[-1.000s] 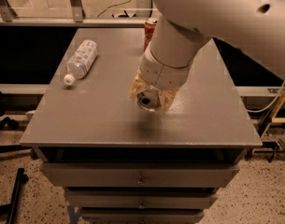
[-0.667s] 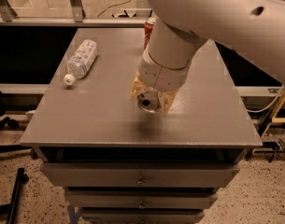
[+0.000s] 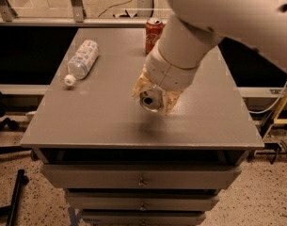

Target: Place 7up can upright

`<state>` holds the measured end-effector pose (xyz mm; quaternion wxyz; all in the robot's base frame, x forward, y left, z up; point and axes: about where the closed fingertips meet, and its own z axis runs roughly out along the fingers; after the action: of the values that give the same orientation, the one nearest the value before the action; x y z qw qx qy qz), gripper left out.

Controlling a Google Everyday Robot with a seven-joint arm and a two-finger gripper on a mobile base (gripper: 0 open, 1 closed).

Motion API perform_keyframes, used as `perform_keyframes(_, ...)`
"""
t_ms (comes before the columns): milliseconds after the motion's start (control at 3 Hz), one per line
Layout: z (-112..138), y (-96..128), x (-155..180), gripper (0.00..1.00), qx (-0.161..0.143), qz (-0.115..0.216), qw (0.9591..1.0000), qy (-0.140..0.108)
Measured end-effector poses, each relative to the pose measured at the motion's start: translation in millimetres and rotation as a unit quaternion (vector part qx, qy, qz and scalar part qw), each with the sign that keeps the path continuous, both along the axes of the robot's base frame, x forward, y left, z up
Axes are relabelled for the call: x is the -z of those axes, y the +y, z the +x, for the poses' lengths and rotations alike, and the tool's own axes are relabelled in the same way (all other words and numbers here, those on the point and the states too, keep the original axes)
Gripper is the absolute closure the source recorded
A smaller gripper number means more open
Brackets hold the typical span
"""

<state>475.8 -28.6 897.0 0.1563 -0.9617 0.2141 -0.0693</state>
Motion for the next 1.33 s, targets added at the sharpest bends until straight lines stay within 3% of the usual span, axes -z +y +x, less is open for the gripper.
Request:
perform_keyframes(333, 3.5, -14.1, -20.5, 1.00, 0.054, 0.096, 0.9939, -0.005)
perform_keyframes(667, 4.9, -24.2, -30.7, 1.00, 0.089, 0.165, 0.9822, -0.010)
perform_keyframes(1000, 3.1, -22.0, -35.0, 1.00, 0.092, 0.176, 0.9800, -0.009)
perform_keyframes(1333, 3.0, -21.6, -34.5, 1.00, 0.091, 0.173, 0.9807, -0.009)
